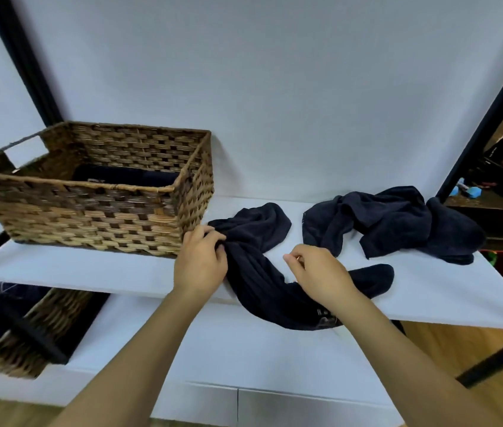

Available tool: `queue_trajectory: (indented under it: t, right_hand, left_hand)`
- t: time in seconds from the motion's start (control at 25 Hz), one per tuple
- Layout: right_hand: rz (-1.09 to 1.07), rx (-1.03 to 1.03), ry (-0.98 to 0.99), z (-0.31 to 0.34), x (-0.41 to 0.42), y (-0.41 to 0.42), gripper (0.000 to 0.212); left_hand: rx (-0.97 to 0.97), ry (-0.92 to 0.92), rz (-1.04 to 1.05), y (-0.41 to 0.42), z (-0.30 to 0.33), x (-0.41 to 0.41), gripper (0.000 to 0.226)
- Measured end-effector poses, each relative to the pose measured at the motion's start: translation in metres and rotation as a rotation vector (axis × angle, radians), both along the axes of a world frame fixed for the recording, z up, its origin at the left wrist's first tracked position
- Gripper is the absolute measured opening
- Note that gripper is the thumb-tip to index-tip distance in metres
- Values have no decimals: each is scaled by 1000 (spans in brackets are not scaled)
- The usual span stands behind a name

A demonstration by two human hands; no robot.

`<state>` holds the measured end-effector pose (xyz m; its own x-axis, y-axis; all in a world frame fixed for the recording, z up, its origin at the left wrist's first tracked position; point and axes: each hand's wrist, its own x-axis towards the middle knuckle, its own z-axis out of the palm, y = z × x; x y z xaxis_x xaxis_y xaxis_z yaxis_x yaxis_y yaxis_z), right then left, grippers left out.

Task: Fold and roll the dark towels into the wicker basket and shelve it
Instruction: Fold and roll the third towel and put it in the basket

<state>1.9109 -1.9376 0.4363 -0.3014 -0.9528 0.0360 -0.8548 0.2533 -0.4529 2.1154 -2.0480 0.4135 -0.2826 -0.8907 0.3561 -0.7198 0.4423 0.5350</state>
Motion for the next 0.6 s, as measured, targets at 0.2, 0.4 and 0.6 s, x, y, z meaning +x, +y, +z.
queue_trajectory:
  t: [0.2,0.4,0.6]
  right_hand:
    - [105,219,142,-14,21,-32,46]
    - [117,178,-164,-15,32,-35,27]
    - [-125,-186,-803,-6,13,-29,18]
  left_hand:
    - [123,-253,215,30,-8,-3,54]
    - [183,-381,173,42,-10,5,37]
    - [385,129,134,30,-1,32,27]
